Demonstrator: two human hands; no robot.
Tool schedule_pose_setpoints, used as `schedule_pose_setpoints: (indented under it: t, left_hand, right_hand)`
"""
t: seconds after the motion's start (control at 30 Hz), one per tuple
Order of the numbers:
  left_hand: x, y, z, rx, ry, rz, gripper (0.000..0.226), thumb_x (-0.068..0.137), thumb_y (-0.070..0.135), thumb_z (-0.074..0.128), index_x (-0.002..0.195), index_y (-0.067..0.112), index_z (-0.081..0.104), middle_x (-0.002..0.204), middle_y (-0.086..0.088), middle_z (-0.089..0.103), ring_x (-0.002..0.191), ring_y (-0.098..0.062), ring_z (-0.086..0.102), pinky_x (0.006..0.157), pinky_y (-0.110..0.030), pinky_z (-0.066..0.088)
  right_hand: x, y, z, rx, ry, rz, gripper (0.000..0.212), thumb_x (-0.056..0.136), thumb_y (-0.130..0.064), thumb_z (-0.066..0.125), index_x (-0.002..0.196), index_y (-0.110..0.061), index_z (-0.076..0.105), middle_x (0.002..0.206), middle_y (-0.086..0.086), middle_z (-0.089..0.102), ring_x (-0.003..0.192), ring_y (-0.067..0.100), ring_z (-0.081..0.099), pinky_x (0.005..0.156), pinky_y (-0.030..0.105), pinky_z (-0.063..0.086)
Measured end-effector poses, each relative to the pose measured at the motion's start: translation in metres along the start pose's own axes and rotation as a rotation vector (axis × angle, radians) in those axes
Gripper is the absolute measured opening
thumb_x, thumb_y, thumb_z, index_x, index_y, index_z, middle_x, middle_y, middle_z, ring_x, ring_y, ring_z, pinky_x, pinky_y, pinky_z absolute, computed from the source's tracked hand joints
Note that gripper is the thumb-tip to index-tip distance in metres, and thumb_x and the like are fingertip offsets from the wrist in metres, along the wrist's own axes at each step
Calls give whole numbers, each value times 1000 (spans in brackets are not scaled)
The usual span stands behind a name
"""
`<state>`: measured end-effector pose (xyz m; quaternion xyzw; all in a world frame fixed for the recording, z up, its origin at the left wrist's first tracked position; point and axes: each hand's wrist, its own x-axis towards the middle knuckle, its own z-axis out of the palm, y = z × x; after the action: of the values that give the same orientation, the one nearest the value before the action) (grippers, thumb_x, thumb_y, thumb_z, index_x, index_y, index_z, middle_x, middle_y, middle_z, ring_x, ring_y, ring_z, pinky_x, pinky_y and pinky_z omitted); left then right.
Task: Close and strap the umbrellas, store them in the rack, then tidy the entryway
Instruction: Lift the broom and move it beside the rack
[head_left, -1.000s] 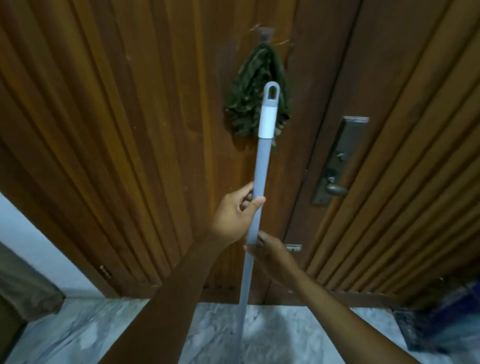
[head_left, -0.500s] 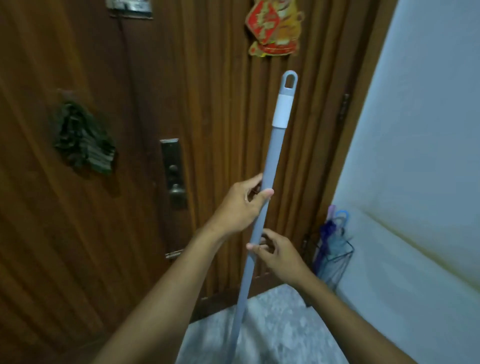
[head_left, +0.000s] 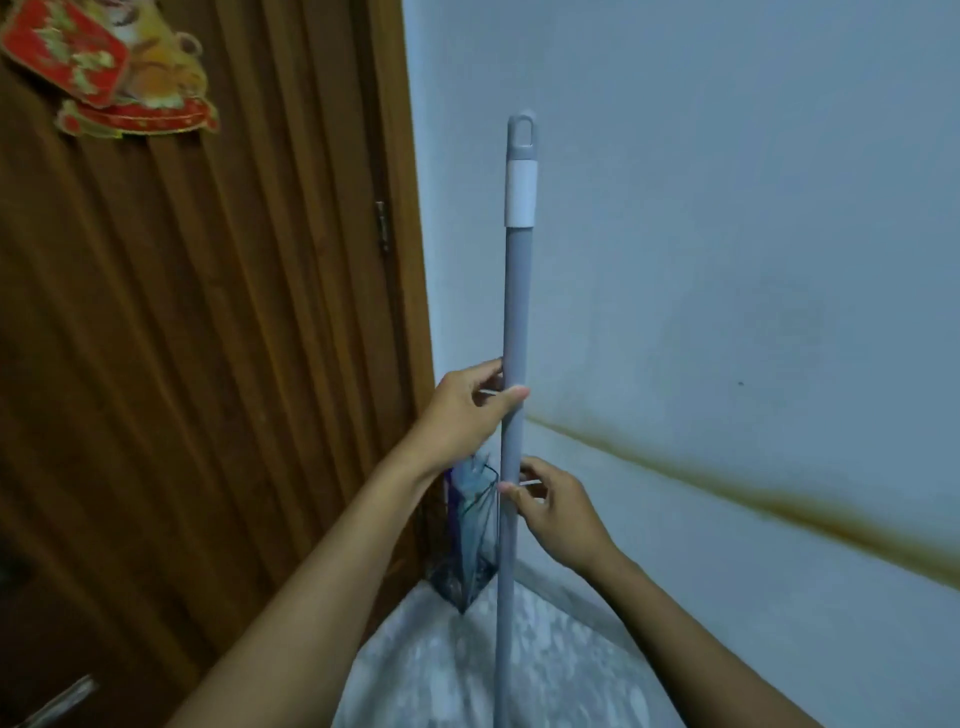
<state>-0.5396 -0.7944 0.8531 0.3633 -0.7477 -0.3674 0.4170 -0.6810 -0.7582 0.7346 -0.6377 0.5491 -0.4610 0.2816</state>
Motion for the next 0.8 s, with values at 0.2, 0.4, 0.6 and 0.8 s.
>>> schedule_pose_setpoints:
  t: [0.2,0.4,0.6,0.8]
  left_hand:
    - [67,-52,77,-85,-199,7,10,96,25,57,92,19,63,81,3,67,84,-19,67,85,-52,55]
    - [134,-90,141,-151,-395,37,6,97,24,56,95,25,61,93,-10,69,92,-25,68,82,-37,57]
    - [180,-123,204,-165,-524,57,7,97,23,56,101,20,60,95,-9,69,90,-21,68,78,-26,58]
    - [218,-149,272,-156,-604,16,7,96,23,58,102,21,60,94,-7,69,89,-22,68,79,-28,57]
  right_hand:
    - [22,68,-37,-62,205,182,17,95,-29,62,110,-21,63,105,-8,68,94,6,65,78,17,52]
    - [50,123,-65,-79,371,373,21,97,-23,60,116,-14,61,109,-1,67,97,14,65,72,11,51]
    - [63,173,-94,-116,459,520,25,98,-21,58,122,-12,56,115,3,65,98,14,64,74,14,51]
    - [78,230,-128,-154,477,629,26,99,-22,57,121,-8,56,119,9,64,97,15,61,87,30,55]
